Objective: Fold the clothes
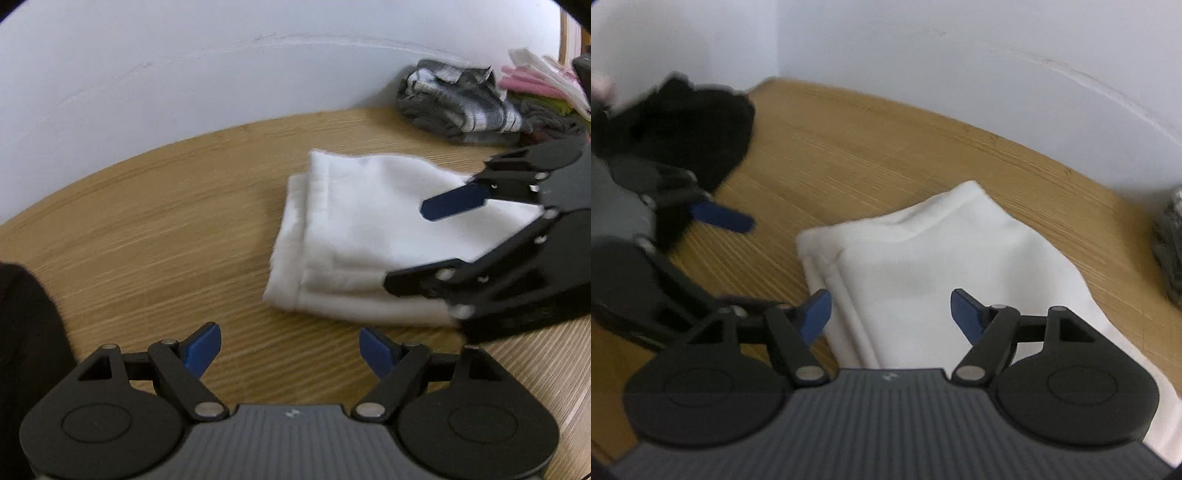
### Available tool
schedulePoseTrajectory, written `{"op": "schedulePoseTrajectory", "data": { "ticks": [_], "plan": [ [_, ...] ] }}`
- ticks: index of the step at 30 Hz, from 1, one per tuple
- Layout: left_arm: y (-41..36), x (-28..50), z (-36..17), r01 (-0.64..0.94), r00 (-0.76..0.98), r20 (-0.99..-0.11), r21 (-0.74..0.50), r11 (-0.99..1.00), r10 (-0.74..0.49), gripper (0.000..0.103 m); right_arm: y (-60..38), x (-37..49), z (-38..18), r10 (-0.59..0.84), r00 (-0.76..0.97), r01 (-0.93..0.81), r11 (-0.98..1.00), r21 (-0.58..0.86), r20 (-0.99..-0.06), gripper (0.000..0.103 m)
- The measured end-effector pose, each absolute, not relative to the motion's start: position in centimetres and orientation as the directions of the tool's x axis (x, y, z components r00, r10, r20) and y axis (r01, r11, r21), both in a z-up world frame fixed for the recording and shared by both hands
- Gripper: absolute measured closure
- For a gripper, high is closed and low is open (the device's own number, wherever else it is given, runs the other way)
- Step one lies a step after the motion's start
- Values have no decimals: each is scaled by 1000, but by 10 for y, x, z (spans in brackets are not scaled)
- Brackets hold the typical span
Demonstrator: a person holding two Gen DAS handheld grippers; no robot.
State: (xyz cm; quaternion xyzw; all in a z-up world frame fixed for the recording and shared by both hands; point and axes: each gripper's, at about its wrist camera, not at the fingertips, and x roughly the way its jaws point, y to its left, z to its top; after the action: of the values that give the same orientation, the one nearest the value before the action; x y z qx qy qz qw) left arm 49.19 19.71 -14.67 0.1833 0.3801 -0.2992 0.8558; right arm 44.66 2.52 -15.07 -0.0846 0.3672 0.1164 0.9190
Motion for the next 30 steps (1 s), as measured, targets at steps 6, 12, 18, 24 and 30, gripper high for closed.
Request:
{"op": "schedulePoseTrajectory", "data": {
  "ticks": [6,12,18,24,30],
  "plan": [
    [212,494,-145,617,542,-765,82,783,-347,19,5,453,-149,206,703,-195,976,94,-681,88],
    [223,496,-142,589,555,-762,78,804,-333,18,-18,451,-102,299,837,-118,916,383,-458,88],
    [225,496,-139,575,564,-766,97,812,-308,19,20,478,-178,240,741,-114,965,235,-627,79],
    [205,499,-98,641,588,-693,85,762,-417,18,-26,402,-126,181,832,14,938,347,-524,60],
    [98,513,-95,823,463,-676,87,562,-573,11,-127,253,-116,-292,743,474,865,165,-603,48]
  ]
}}
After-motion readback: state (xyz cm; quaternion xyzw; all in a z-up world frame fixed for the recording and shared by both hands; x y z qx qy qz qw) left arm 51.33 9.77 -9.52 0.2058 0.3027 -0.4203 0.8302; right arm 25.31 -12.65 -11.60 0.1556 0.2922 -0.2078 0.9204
